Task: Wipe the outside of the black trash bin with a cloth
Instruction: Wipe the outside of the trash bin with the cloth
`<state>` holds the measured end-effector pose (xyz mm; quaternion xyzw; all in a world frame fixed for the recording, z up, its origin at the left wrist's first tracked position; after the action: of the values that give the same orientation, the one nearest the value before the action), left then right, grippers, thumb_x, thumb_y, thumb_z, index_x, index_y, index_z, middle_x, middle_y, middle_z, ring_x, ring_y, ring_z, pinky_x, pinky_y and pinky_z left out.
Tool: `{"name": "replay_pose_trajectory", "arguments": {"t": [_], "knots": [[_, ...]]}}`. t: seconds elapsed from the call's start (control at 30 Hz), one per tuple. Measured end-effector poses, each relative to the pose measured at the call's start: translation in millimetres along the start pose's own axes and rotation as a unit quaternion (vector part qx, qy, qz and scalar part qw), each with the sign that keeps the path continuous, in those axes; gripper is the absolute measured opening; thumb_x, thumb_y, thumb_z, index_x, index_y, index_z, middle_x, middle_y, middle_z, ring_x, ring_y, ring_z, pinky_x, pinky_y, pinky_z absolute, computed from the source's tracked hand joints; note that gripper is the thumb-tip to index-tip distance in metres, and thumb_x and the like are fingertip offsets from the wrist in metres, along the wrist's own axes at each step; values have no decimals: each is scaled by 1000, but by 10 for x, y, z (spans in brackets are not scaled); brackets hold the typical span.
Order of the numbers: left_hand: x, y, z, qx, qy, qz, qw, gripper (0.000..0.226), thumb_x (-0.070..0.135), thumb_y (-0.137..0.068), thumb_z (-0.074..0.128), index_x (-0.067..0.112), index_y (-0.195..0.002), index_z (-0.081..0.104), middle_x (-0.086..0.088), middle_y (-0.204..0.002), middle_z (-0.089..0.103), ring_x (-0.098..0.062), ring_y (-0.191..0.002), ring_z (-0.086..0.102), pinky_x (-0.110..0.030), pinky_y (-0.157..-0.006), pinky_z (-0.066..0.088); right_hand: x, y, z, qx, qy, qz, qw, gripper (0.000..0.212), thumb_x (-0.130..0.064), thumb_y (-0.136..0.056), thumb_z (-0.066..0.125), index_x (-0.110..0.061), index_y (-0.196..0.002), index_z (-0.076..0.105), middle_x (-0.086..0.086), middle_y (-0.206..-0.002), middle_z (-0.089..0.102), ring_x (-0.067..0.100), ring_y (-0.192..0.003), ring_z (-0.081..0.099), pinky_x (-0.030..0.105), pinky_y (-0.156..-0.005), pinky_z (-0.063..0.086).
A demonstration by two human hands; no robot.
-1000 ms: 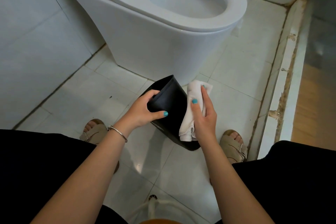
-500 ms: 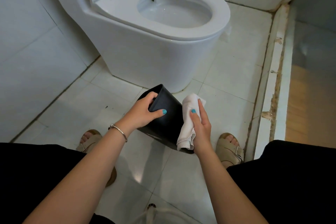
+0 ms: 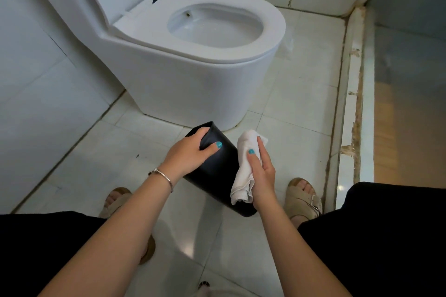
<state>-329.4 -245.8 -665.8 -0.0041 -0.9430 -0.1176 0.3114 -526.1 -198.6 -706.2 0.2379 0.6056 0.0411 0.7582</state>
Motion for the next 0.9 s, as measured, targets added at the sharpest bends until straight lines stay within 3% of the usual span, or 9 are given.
{"name": "replay_pose_trajectory", "arguments": {"t": [0.07, 0.13, 0.27, 0.37, 0.57, 0.67, 0.73, 0.8, 0.9], "knots": [[80, -40, -9, 18, -33, -4, 999, 50, 66, -86, 49, 19, -101, 52, 3, -89, 65, -21, -81, 61, -39, -71, 50, 15, -7, -13, 2, 8, 3, 1000, 42, -26, -94, 58, -46, -131, 52, -17, -120, 56, -1, -97, 59, 16, -74, 47], [123, -55, -39, 41, -7, -25, 999, 57, 64, -86, 51, 10, -72, 43, -2, -64, 52, -23, -62, 51, -35, -56, 37, 25, -5, -16, 3, 15, 2, 1000, 42, -28, -94, 58, -48, -130, 52, -17, -119, 57, 1, -96, 61, 18, -75, 48], [143, -39, -117, 72, 18, -87, 993, 65, 66, -85, 53, 16, -50, 29, 2, -47, 33, -22, -49, 37, -32, -49, 24, 13, -4, 5, -8, 26, 0, 1000, 42, -29, -94, 58, -48, -130, 52, -17, -121, 56, 3, -101, 60, 23, -84, 52], [119, -37, -85, 75, 8, -109, 991, 63, 62, -84, 58, 15, -48, 36, 0, -50, 40, -25, -54, 45, -31, -51, 27, -18, -5, 38, -23, 29, -9, 999, 42, -25, -94, 58, -47, -130, 53, -16, -123, 53, 1, -104, 58, 24, -88, 51], [48, -19, -28, 80, 57, -98, 990, 50, 51, -85, 65, 4, -66, 59, -2, -60, 57, -21, -61, 55, -29, -54, 36, -16, 43, 58, -15, 34, -16, 999, 43, -24, -94, 57, -42, -133, 52, -9, -132, 52, 9, -108, 57, 28, -92, 52], [-34, 30, 41, 55, 180, -121, 975, 50, 41, -83, 71, -3, -66, 55, -5, -59, 50, -20, -57, 46, -29, -57, 33, -59, 45, 70, -14, 26, -26, 999, 42, -20, -94, 58, -45, -127, 54, -6, -135, 53, 14, -111, 58, 33, -94, 52], [-48, 87, 72, 37, 218, -130, 967, 44, 36, -83, 73, 8, -61, 47, -4, -57, 40, -19, -58, 38, -30, -56, 28, -96, 44, 75, -12, 23, -29, 999, 42, -20, -94, 57, -47, -126, 53, -5, -134, 53, 16, -111, 58, 35, -95, 52], [-38, 143, 90, 25, 217, -129, 967, 46, 32, -84, 73, 14, -56, 42, 1, -52, 38, -17, -55, 37, -27, -54, 28, -135, 48, 65, -11, 22, -35, 999, 42, -20, -95, 56, -44, -130, 52, -7, -132, 53, 14, -109, 59, 29, -91, 53], [-42, 227, 92, 36, 225, -121, 966, 41, 33, -84, 73, 8, -60, 52, -2, -53, 43, -17, -54, 40, -29, -54, 33, -181, 46, 25, -6, 16, -42, 999, 44, -20, -95, 56, -40, -133, 52, -9, -130, 53, 8, -105, 58, 18, -81, 52]]}}
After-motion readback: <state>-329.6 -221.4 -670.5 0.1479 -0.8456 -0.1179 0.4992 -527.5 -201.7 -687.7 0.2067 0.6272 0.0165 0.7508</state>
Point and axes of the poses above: each hand's wrist, its own y-axis away from the middle knuckle, its own z-axis out of the palm, x = y × z, the point moved 7 cm from there along -y, towards the middle knuckle
